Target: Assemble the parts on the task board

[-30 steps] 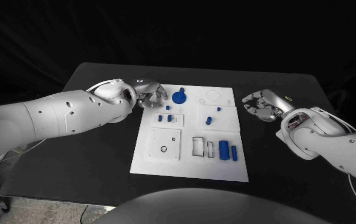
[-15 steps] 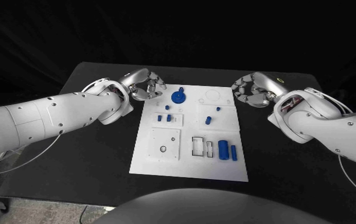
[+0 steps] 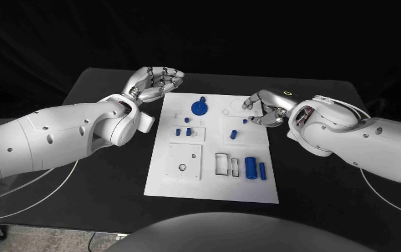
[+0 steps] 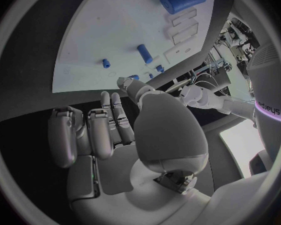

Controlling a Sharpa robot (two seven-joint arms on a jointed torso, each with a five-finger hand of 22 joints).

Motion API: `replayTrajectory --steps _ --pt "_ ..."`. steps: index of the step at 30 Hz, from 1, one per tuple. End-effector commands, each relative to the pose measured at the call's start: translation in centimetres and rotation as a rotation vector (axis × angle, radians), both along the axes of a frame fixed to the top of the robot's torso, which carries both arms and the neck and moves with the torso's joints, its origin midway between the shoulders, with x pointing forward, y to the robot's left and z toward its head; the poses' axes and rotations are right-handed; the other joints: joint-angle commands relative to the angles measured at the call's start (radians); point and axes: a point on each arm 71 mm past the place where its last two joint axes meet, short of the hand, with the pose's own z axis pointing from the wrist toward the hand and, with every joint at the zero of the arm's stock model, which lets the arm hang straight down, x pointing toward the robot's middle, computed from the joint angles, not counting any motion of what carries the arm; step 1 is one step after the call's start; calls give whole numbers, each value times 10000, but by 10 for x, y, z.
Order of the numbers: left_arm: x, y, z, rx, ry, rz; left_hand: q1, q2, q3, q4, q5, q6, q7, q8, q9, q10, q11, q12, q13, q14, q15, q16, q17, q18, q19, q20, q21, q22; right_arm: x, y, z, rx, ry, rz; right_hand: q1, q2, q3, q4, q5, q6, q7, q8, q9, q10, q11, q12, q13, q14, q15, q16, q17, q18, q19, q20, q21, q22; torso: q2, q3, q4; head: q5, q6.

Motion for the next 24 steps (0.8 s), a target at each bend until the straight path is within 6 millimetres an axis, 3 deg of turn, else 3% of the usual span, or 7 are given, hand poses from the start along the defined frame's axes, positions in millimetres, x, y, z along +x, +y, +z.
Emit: replayTrajectory --steps 1,6,10,15,24 --pt "-4 -2 3 -1883 437 -224 133 111 -360 -55 -12 -162 44 -146 -482 -549 -103 -236 -646 -157 9 -602 -748 10 -88 223 -698 -597 -1 3 -8 -1187 -170 468 124 -43 -87 -42 -171 81 25 -66 -86 154 -32 -93 -250 407 -8 66 1393 46 49 36 49 2055 33 -11 65 -56 0" --pt "-10 -5 5 -2164 543 -437 328 393 -846 -14 17 -197 55 -214 -1095 -875 -240 -187 -1568 -154 43 -1162 -1708 230 0 453 -1476 -1360 -2 8 -15 -1382 -360 625 144 -41 -190 -16 -197 231 -22 -94 -163 319 -70 -116 -485 410 -81 81 1380 42 68 -14 65 2066 25 -11 47 -18 0" --pt "-11 -7 4 -2247 639 -568 460 496 -1001 -14 42 -162 109 -180 -1276 -889 -143 -61 -1854 -42 115 -1190 -1962 304 117 565 -1645 -1552 -2 11 -20 -1418 -443 641 234 8 -178 -26 429 629 133 -12 -180 468 -141 -131 -755 412 -152 98 1363 40 80 -95 69 2074 9 2 46 -23 0" --pt "-12 -9 4 -2295 685 -659 742 593 -1182 -27 123 -102 158 -101 -1496 -851 -89 161 -2213 213 262 -1109 -2243 417 386 708 -1767 -1737 -1 13 -23 -1365 -580 587 286 28 -64 -59 1188 794 120 -50 -235 574 -125 -119 -970 405 -138 103 1334 32 91 -93 75 2080 2 -10 15 -8 0" --pt "-11 -11 2 -2304 787 -751 1035 690 -1315 -30 206 -67 201 -24 -1683 -782 4 400 -2505 471 316 -969 -2455 493 683 766 -1801 -1845 0 13 -26 -1369 -788 512 368 110 46 -116 1363 1114 121 2 -248 515 -174 -112 -1123 378 -233 78 1278 53 53 -164 16 2060 5 -17 24 -49 0"
